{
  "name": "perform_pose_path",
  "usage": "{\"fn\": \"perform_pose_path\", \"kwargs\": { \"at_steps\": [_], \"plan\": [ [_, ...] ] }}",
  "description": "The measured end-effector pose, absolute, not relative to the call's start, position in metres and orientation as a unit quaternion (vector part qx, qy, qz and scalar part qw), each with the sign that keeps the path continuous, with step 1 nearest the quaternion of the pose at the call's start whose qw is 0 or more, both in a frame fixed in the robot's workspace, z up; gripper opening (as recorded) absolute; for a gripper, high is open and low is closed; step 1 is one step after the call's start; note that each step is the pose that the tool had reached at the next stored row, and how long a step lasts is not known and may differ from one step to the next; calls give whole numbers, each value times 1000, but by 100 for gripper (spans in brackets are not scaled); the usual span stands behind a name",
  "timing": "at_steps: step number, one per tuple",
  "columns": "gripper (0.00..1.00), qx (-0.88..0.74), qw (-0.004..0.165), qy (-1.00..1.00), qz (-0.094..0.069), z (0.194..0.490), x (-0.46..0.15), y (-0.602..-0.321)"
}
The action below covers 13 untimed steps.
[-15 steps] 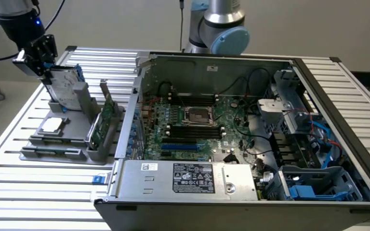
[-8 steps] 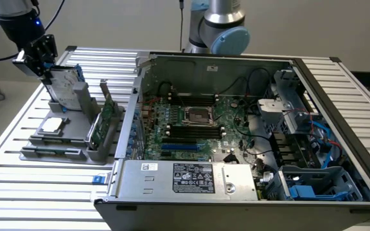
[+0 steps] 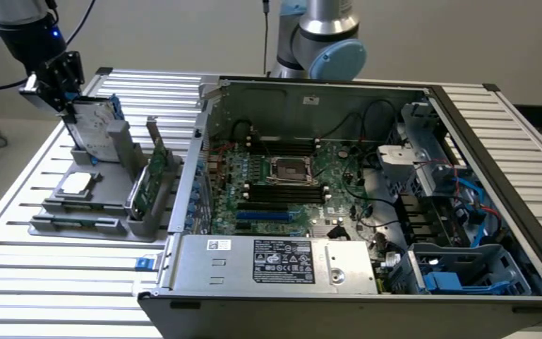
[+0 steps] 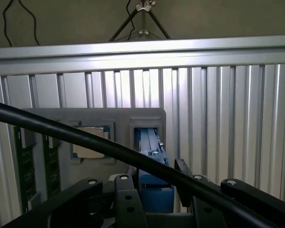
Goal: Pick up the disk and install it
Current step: 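Pick up the disk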
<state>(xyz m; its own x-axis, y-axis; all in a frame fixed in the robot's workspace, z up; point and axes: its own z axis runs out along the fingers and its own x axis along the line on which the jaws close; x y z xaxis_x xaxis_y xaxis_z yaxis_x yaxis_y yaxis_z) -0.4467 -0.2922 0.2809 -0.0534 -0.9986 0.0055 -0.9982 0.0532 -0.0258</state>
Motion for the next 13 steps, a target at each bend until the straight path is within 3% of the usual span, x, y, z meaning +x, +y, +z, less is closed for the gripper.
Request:
{"fn": "perform_pose_path", "kwargs": {
  "at_steps": [1, 2, 13],
  "plan": [
    [46, -688, 7, 726, -11, 281, -447, -292],
    [39, -688, 7, 726, -11, 281, -447, -292],
    [33, -686, 10, 728, -7, 281, -447, -296]
  ]
}}
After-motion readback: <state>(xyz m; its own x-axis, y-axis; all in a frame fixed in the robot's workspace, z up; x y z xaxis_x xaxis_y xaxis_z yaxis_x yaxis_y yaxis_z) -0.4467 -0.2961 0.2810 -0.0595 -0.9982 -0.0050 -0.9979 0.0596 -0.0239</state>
